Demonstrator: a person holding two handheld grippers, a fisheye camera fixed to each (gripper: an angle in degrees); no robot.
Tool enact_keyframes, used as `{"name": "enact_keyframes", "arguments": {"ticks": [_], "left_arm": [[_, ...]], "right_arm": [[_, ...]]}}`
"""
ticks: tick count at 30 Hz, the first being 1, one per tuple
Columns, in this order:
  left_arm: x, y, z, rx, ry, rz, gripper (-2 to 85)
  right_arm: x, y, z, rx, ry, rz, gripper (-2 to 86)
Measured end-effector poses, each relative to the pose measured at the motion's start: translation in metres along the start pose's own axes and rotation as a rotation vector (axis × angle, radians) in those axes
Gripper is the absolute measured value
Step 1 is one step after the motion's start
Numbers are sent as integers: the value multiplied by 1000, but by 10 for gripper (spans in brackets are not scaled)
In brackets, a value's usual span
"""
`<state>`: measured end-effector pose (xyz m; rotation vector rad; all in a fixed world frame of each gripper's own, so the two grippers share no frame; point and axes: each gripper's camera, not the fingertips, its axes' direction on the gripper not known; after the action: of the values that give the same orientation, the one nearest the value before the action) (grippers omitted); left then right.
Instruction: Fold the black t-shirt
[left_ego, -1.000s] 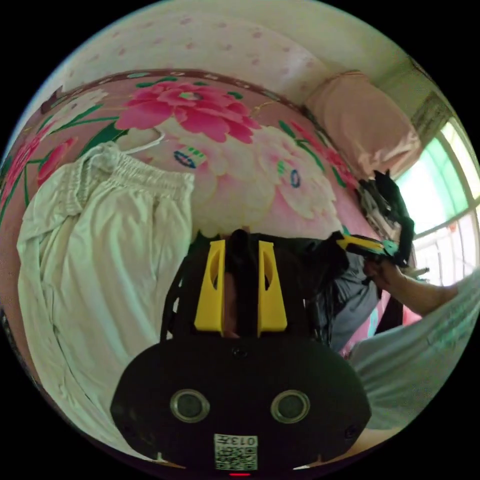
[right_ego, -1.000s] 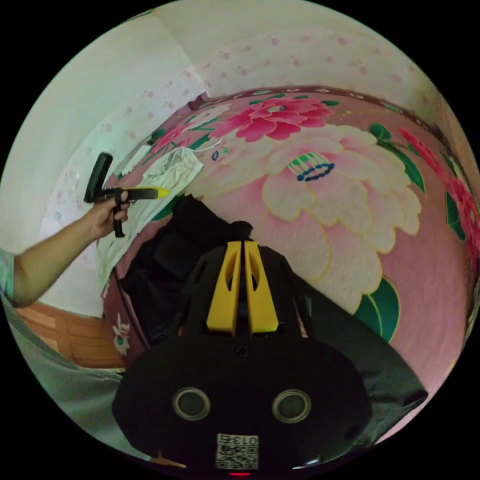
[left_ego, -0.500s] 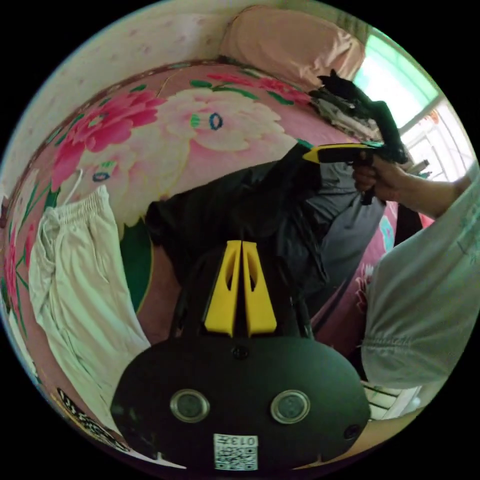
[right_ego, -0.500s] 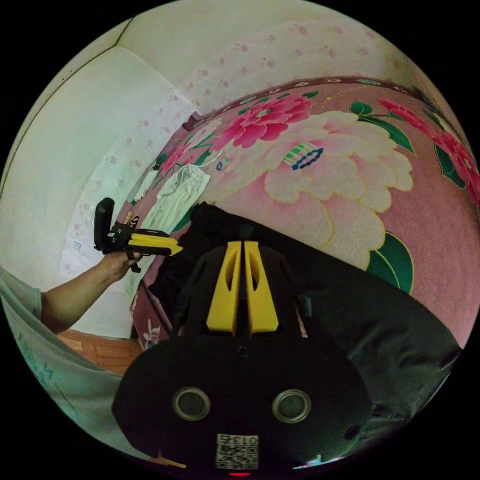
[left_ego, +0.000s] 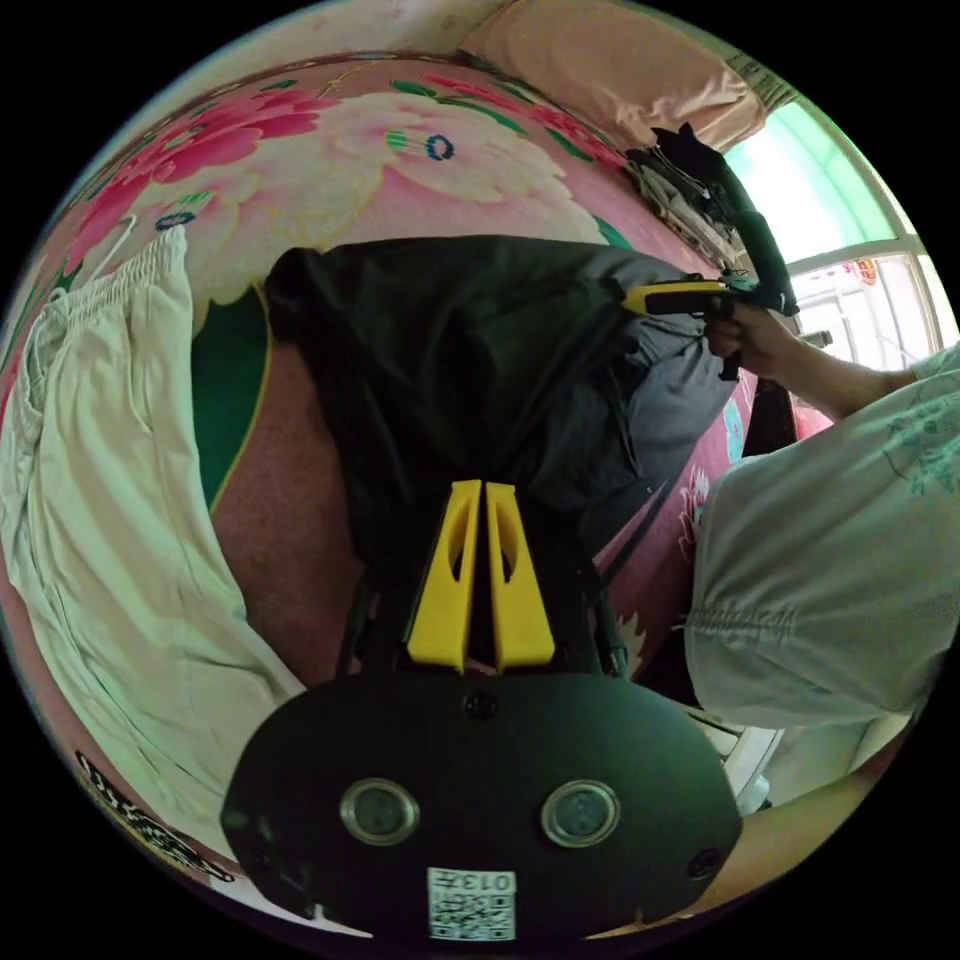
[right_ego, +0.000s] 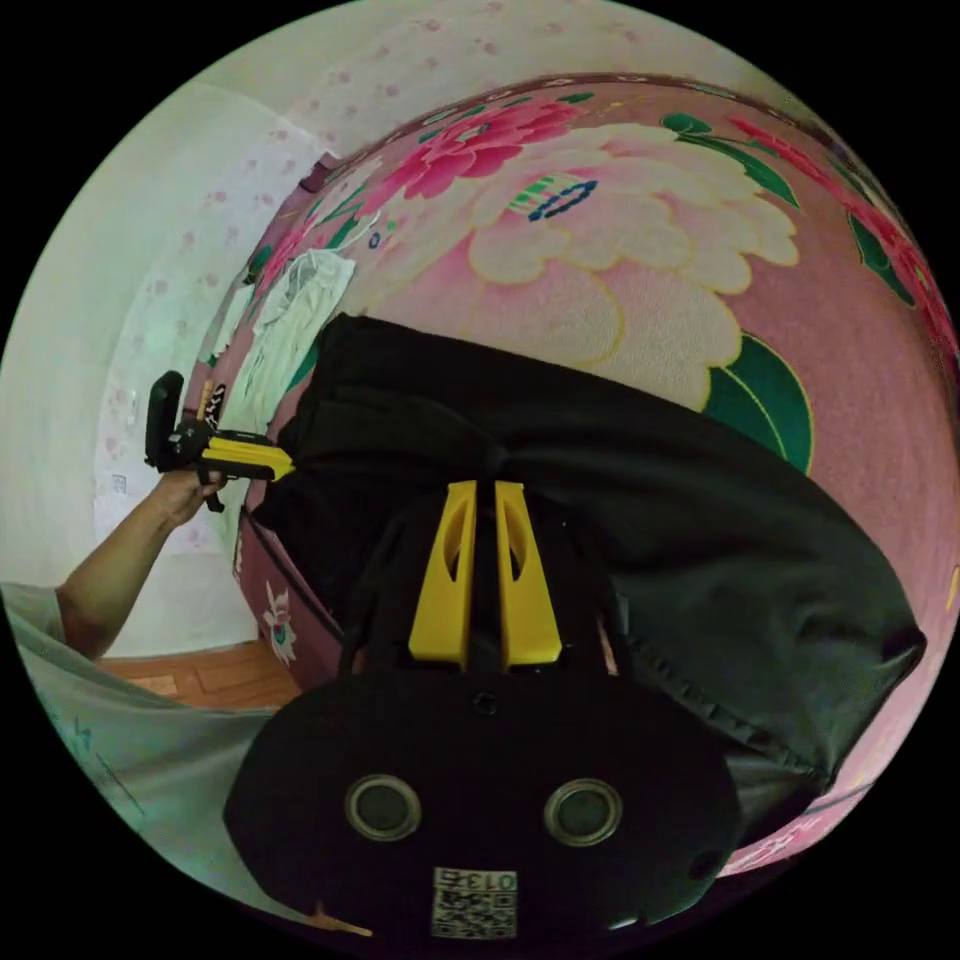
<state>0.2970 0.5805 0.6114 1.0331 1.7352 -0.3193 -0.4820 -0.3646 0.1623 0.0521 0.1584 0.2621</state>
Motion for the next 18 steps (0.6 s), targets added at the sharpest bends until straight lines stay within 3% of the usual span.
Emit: {"name": "enact_keyframes", "arguments": {"ticks": [3,8,13,18], "left_arm": [[-3,5,-5,-9,-40,-26,40],[-2,-13,-23,192,28,-68,82],[11,-69,14,128,-19,-39,107],[16,-100,53,16,-80,-30,21]], "right_arm": [[-2,10,-16,13,84,-58,40],[-32,5,-32,105,177,-240,50],[-69,-22,-4,71,218,-434,58],[-76,-30,26,-67,256,-518,28]]}}
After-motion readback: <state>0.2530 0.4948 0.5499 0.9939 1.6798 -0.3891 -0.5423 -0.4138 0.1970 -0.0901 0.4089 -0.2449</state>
